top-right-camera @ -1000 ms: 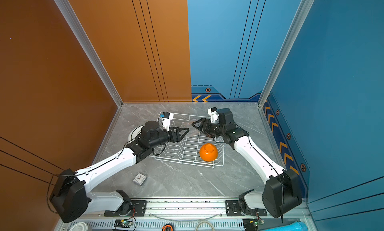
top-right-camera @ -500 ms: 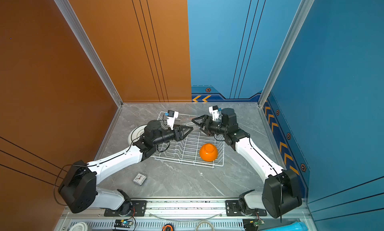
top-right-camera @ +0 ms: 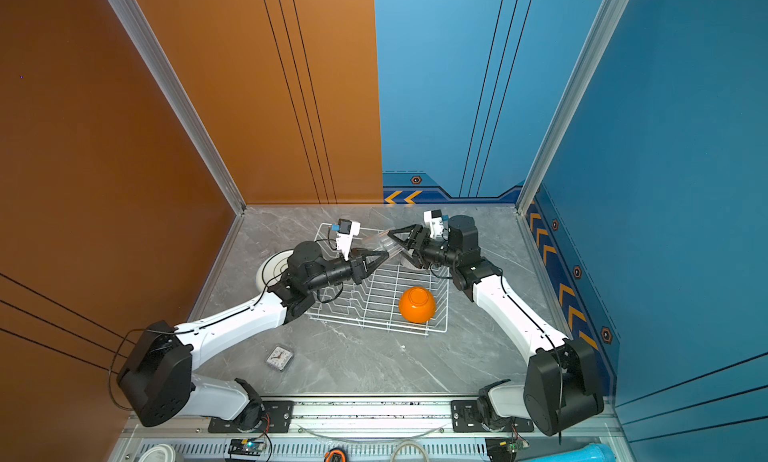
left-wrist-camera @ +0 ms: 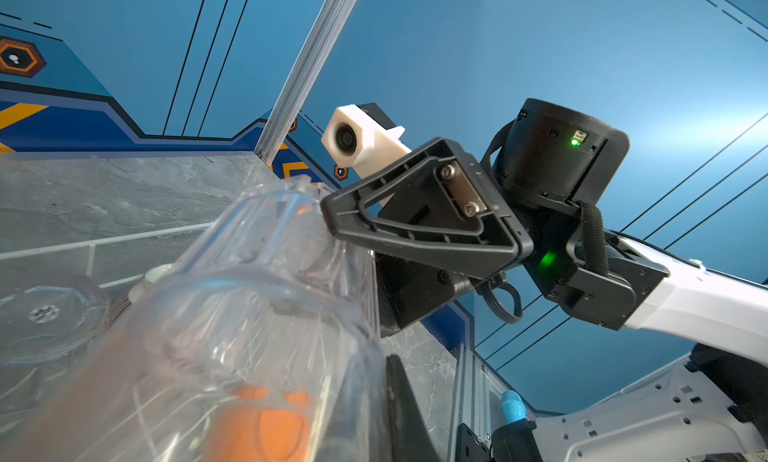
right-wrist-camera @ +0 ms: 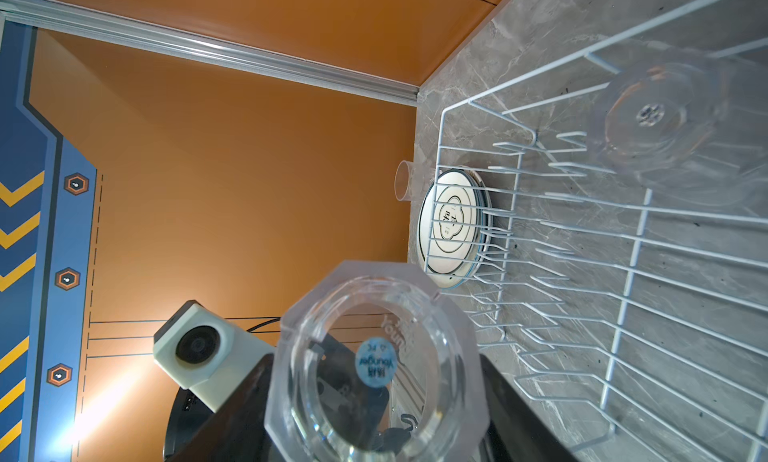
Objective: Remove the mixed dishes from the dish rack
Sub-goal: 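Grasp the second cup with the left gripper beside the right gripper, then carry the cup with the left gripper toward the plates while right withdraws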
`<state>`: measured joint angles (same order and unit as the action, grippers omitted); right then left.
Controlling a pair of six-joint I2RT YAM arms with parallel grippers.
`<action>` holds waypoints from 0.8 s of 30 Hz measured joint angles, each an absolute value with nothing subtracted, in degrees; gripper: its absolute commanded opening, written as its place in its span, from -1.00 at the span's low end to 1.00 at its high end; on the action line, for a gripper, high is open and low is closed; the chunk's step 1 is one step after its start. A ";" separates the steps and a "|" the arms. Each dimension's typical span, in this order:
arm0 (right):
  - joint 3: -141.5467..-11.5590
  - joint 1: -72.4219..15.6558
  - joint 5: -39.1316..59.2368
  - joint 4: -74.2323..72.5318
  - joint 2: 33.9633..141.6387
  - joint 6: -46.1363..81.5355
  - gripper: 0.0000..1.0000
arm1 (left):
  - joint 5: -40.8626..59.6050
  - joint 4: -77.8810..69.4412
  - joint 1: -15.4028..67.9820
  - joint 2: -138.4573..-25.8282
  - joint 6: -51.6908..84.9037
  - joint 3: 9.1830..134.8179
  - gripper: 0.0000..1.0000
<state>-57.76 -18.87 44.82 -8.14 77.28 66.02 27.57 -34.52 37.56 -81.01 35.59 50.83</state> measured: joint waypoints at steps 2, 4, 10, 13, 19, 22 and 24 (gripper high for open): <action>-57.39 -19.29 44.88 -7.90 77.30 64.77 0.68 | 26.61 -34.50 37.52 -81.01 35.64 50.89 -1.00; -57.19 -19.68 44.84 -7.22 77.30 63.77 0.75 | 25.32 -33.32 37.52 -81.01 35.66 50.98 -1.00; -57.01 -19.81 45.01 -6.50 77.25 62.39 0.84 | 19.99 -26.94 37.15 -81.01 35.38 51.46 -1.00; -57.01 -19.79 44.77 -6.11 77.12 60.93 0.86 | 17.43 -22.44 36.69 -81.01 35.11 51.46 -1.00; -57.01 -19.05 40.18 0.67 74.65 54.92 0.86 | 11.55 -10.15 34.06 -79.44 33.06 53.80 -1.00; -57.01 -18.68 37.01 4.84 72.84 51.31 0.87 | 7.27 -3.01 31.40 -77.69 31.66 57.28 -1.00; -57.01 -18.52 35.14 7.27 72.03 49.15 0.87 | 3.79 1.54 29.52 -76.31 30.61 59.96 -1.00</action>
